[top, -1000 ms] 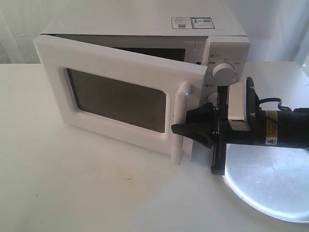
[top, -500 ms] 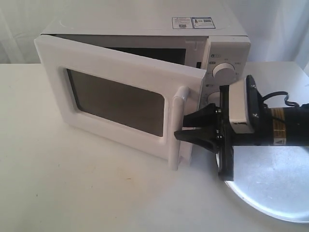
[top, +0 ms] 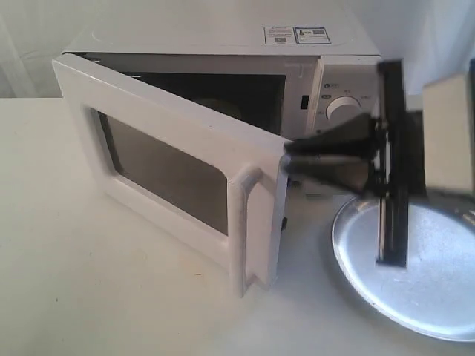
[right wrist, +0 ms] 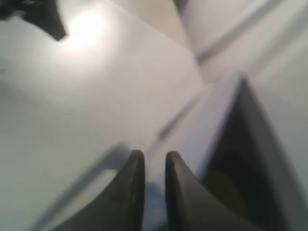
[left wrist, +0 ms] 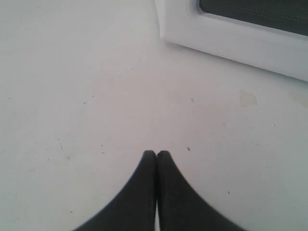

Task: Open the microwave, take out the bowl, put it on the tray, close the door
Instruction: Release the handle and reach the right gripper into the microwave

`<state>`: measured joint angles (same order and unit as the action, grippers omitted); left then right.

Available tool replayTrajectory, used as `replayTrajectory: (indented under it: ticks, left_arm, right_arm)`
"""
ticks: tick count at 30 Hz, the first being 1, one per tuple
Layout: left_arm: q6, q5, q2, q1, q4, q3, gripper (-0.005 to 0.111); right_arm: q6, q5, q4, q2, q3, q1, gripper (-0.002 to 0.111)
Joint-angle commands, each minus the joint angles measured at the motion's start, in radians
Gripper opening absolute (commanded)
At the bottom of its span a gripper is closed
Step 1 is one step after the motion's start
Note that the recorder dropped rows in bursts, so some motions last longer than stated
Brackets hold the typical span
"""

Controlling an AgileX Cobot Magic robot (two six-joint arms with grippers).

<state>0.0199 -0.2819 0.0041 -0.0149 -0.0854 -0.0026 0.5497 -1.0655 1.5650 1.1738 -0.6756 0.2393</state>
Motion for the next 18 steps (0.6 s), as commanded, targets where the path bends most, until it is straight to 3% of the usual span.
replayTrajectory:
  ticks: [1,3,10,17,18]
  left_arm:
    - [0.002,-0.001,-0.004,-0.003,-0.008,0.003,0.0]
    - [0.002,-0.001,-0.004,-0.003,-0.008,0.003,0.0]
    - [0.002,-0.001,-0.004,-0.003,-0.008,0.003,0.0]
    - [0.002,-0.001,-0.004,-0.003,-0.008,0.003,0.0]
    - [0.002,-0.001,-0.004,-0.003,-0.008,0.003,0.0]
  right_arm:
    - [-0.084,0.402,-0.688,-0.074,-0.001,0.0,0.0]
    - [-0.16,0.429,-0.829,-0.052,-0.001,0.0,0.0]
    - [-0.098,0.31,-0.652,0.179,-0.001,0.046,0.0]
    - [-0.045,-0.156,-0.408,0.375,-0.001,0.115,0.0]
    - [-0.057,-0.156,-0.402,0.383,-0.001,0.125,0.0]
